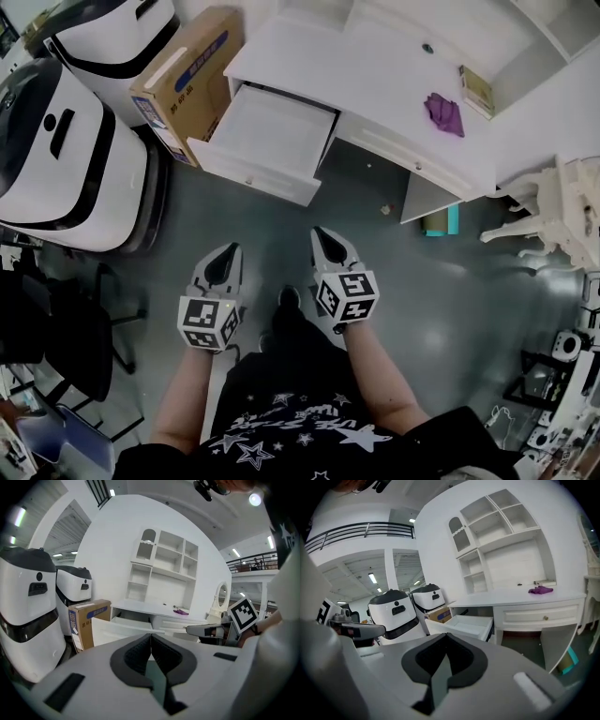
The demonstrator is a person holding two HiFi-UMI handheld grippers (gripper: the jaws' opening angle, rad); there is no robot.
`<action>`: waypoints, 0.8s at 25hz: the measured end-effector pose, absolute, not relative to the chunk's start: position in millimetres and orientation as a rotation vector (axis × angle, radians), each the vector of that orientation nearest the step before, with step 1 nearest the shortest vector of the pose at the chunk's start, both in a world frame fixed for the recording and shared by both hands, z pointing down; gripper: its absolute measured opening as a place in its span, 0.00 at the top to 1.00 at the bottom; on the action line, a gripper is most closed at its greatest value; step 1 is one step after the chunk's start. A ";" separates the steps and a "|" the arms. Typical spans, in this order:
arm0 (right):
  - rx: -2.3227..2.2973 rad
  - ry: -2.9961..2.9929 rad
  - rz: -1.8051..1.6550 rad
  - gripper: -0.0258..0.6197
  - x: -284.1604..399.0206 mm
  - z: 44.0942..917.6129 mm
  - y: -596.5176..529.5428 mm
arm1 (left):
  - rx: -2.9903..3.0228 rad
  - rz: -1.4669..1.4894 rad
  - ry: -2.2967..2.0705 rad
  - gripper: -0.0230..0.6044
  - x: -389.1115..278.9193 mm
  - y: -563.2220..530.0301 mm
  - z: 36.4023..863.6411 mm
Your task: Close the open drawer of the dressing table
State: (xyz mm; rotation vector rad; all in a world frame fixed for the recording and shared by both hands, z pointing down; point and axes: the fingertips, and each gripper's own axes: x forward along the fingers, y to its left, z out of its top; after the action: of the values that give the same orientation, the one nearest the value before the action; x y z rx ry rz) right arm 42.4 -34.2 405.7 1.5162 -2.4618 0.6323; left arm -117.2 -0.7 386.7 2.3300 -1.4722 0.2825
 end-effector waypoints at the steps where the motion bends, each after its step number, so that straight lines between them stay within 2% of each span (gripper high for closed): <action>1: 1.507 -2.469 0.641 0.96 42.1 406.5 -41.4 | 2.336 0.293 -1.471 0.95 -115.1 -8.3 387.3; 20: 1.346 -2.439 0.769 0.96 20.0 483.4 -96.2 | 2.284 0.390 -1.461 0.94 -111.9 -116.5 469.6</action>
State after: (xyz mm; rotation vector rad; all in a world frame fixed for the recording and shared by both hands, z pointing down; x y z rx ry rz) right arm 20.0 -96.2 483.4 1.3459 -2.4391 0.7694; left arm -111.9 -116.5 469.6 2.2840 -1.4611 0.3896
